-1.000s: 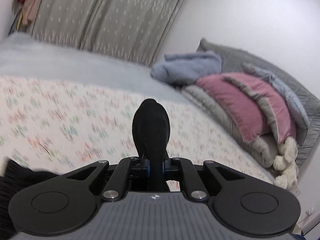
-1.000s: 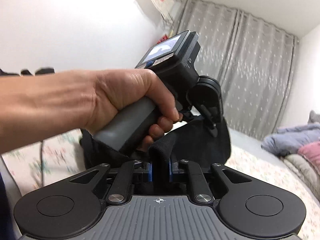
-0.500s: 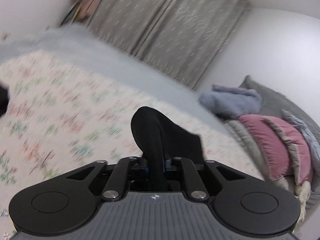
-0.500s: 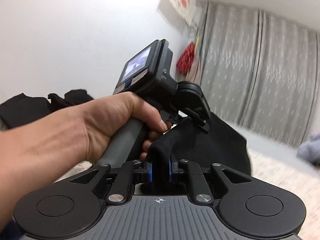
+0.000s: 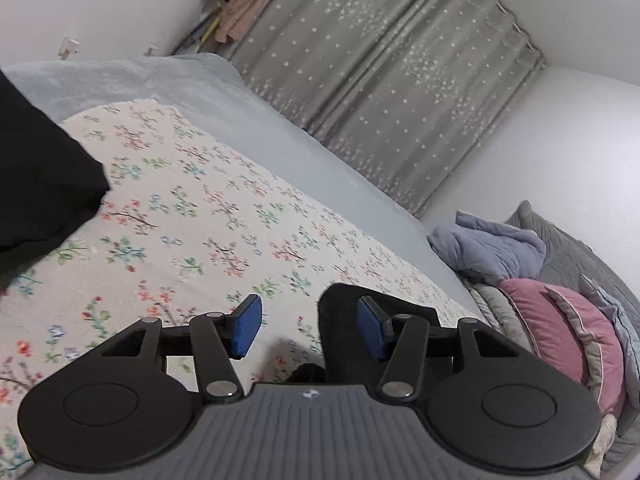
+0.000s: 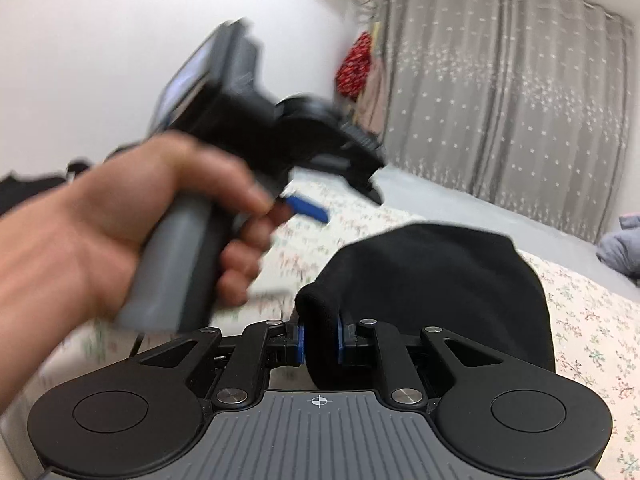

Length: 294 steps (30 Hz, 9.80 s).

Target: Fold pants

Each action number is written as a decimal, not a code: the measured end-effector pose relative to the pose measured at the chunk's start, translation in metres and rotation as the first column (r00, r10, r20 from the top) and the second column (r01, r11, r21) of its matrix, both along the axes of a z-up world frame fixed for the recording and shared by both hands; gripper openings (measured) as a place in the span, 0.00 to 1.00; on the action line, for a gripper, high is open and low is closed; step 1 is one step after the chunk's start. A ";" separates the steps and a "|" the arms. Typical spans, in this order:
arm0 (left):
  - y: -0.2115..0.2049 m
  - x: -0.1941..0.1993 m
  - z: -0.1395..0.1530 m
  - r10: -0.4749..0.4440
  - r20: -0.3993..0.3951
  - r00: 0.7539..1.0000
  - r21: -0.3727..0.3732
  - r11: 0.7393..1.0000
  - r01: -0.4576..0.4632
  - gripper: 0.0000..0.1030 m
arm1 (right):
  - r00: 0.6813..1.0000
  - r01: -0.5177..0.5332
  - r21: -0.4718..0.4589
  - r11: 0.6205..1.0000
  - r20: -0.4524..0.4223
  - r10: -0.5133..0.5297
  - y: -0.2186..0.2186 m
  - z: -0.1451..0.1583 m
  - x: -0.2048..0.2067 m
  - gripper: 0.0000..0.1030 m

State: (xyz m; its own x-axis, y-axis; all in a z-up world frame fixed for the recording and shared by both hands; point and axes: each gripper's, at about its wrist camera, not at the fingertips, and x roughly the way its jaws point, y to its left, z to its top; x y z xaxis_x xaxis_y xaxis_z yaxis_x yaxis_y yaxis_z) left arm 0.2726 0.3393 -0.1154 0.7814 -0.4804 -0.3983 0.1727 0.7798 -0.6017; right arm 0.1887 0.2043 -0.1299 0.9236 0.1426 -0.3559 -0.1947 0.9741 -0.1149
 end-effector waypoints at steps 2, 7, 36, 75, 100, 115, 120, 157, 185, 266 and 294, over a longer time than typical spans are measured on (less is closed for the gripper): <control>0.011 -0.002 -0.005 0.030 -0.007 1.000 -0.022 0.999 -0.030 0.54 | 1.000 0.013 -0.009 1.000 0.011 -0.013 0.005 -0.002 0.002 0.14; 0.020 -0.004 -0.013 0.048 -0.033 0.998 -0.017 0.999 -0.049 0.54 | 0.991 -0.072 -0.138 0.988 -0.126 0.055 0.021 -0.035 0.013 0.22; -0.089 0.005 -0.027 -0.136 -0.066 0.988 0.281 0.948 0.150 0.49 | 0.971 0.061 0.296 0.953 -0.239 0.012 -0.215 -0.002 0.015 0.33; -0.083 -0.013 -0.022 -0.104 -0.082 0.991 0.272 0.954 0.123 0.68 | 0.944 0.091 0.283 0.955 -0.329 0.007 -0.216 -0.022 0.057 0.56; -0.086 0.017 -0.058 -0.176 -0.291 0.940 0.030 0.981 0.193 0.99 | 0.923 0.247 0.763 0.597 -0.373 0.095 -0.307 -0.069 0.032 0.75; -0.090 0.011 -0.060 -0.131 -0.284 0.950 0.046 0.988 0.150 0.84 | 0.928 0.237 0.714 0.659 -0.366 0.063 -0.264 -0.056 0.064 0.23; -0.093 0.005 -0.044 -0.128 -0.251 0.960 -0.052 0.992 0.118 0.56 | 0.955 0.128 0.678 0.724 -0.282 0.094 -0.269 -0.014 0.065 0.20; -0.267 -0.024 0.011 -0.100 0.043 0.994 0.205 0.975 0.089 0.74 | 0.938 0.254 0.310 0.916 -0.309 -0.156 -0.463 0.008 0.059 0.51; -0.326 -0.033 -0.001 -0.175 0.026 0.984 0.529 0.838 0.135 0.75 | 0.929 0.153 0.188 0.970 -0.363 -0.076 -0.402 0.000 0.056 0.41; -0.282 -0.167 0.040 0.014 -0.016 1.000 0.566 0.824 -0.003 1.00 | 0.949 0.287 0.174 0.942 -0.187 -0.254 -0.328 0.054 -0.108 1.00; -0.286 -0.162 0.034 0.002 -0.049 0.999 0.564 0.825 0.026 1.00 | 0.947 0.282 0.159 0.946 -0.207 -0.247 -0.324 0.047 -0.105 1.00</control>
